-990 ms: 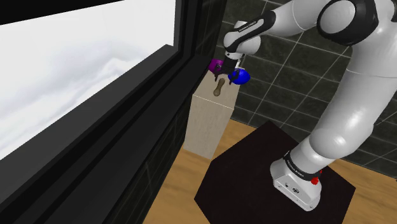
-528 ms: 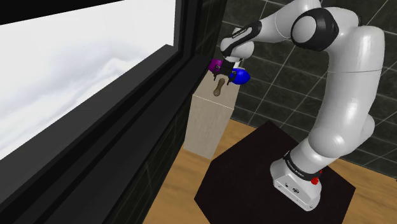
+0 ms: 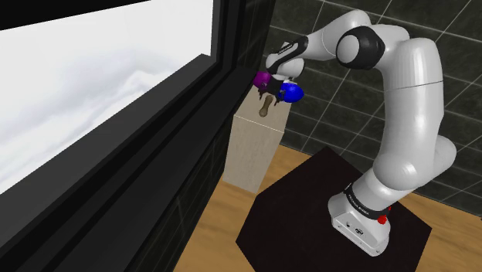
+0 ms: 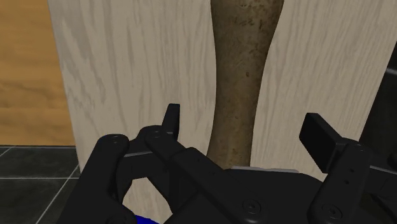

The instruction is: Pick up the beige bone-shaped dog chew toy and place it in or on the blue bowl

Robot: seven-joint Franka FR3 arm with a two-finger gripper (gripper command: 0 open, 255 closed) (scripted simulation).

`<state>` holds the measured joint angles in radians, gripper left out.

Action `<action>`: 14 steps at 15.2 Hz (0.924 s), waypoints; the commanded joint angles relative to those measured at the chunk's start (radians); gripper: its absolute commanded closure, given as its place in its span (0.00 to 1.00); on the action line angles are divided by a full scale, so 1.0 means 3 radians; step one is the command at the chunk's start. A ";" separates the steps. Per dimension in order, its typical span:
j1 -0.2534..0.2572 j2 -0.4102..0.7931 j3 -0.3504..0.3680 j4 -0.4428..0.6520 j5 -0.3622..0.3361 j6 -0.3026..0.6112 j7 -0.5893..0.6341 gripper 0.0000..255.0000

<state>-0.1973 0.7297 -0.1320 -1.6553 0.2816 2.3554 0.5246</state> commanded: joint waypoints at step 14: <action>-0.0009 0.0148 0.0026 0.0031 0.0030 0.0119 -0.0018 1.00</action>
<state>-0.1999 0.7740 -0.1241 -1.6462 0.2905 2.3910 0.5194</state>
